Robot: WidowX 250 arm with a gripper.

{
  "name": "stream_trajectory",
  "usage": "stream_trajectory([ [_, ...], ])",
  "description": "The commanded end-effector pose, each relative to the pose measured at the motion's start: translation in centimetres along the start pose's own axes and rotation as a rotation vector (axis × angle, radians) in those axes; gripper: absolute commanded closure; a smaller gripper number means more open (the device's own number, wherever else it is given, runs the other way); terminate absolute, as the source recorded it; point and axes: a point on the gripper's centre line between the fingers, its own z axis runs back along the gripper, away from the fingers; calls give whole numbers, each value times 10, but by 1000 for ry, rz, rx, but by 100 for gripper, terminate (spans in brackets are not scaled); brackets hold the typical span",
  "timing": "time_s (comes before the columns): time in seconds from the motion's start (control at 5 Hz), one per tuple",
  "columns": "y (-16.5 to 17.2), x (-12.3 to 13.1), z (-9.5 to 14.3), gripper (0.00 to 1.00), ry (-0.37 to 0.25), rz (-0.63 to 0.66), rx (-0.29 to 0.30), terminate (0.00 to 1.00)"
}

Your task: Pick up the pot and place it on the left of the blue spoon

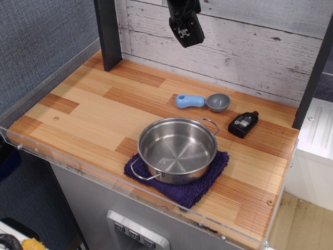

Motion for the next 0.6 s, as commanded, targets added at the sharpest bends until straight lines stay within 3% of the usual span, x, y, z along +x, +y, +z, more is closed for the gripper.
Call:
stream_trajectory([
  [0.0, 0, 0, 0, 0, 0, 0, 0, 0],
  [0.4, -34, -17, 0, 0, -23, -17, -12, 0],
])
